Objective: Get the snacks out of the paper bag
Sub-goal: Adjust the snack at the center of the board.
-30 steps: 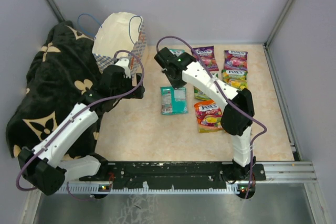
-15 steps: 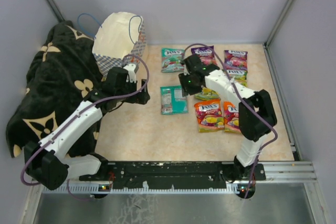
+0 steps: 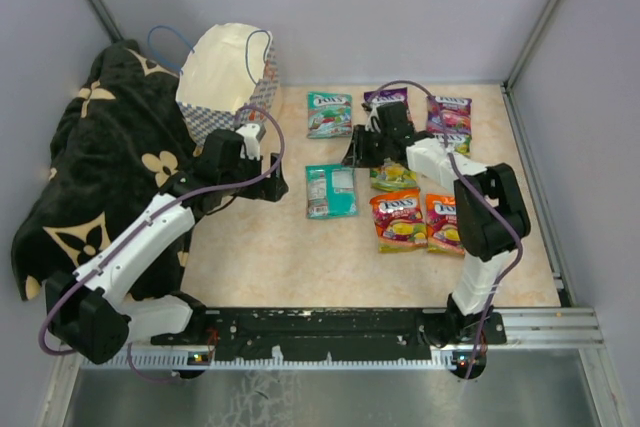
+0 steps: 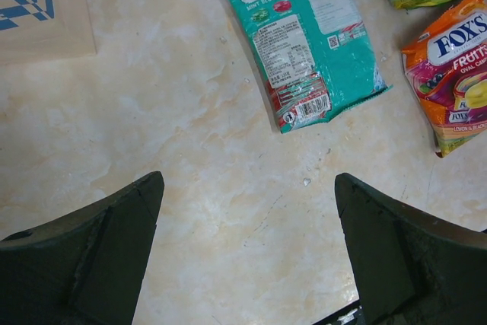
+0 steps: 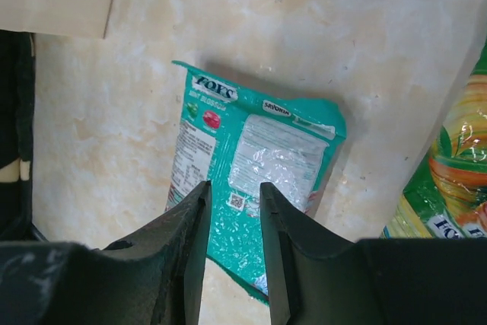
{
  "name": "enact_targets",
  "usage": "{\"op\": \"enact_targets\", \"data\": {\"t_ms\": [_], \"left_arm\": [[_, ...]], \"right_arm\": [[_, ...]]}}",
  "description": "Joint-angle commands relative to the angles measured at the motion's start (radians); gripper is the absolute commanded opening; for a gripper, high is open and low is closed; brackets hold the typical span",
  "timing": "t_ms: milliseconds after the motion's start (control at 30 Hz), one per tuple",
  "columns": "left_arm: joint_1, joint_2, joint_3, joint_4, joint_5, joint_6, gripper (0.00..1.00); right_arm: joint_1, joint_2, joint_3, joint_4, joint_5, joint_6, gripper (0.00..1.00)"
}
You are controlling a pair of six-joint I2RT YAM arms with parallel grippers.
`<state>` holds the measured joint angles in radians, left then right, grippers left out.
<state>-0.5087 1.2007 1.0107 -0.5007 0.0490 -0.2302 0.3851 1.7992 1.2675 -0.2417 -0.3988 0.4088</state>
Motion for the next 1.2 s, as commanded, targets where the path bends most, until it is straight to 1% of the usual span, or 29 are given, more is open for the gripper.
{"op": "enact_targets", "data": {"t_ms": [0, 167, 633, 833, 933, 1067, 1167], "left_arm": [[0.001, -0.028, -0.003, -0.004, -0.001, -0.003, 0.99], [0.001, -0.023, 0.005, -0.01, -0.008, -0.001, 0.99], [0.002, 0.016, 0.028, -0.012, -0.011, 0.001, 0.99], [0.002, 0.022, 0.033, -0.019, -0.015, 0.002, 0.99], [0.001, 0.02, 0.038, -0.023, -0.018, 0.002, 0.99], [0.002, 0.018, 0.04, -0.027, -0.02, 0.002, 0.99], [0.002, 0.017, 0.038, -0.028, -0.021, 0.002, 0.99]], "right_arm": [[0.0, 0.053, -0.024, 0.089, -0.037, 0.031, 0.33], [0.0, 0.073, -0.037, 0.072, 0.024, 0.012, 0.36], [0.0, 0.107, -0.085, 0.069, 0.097, -0.011, 0.36], [0.0, 0.122, -0.12, 0.124, 0.067, 0.004, 0.35], [0.0, 0.121, -0.155, 0.203, 0.01, 0.03, 0.35], [0.0, 0.134, -0.199, 0.29, -0.062, 0.08, 0.31], [0.0, 0.141, -0.219, 0.317, -0.078, 0.097, 0.27]]}}
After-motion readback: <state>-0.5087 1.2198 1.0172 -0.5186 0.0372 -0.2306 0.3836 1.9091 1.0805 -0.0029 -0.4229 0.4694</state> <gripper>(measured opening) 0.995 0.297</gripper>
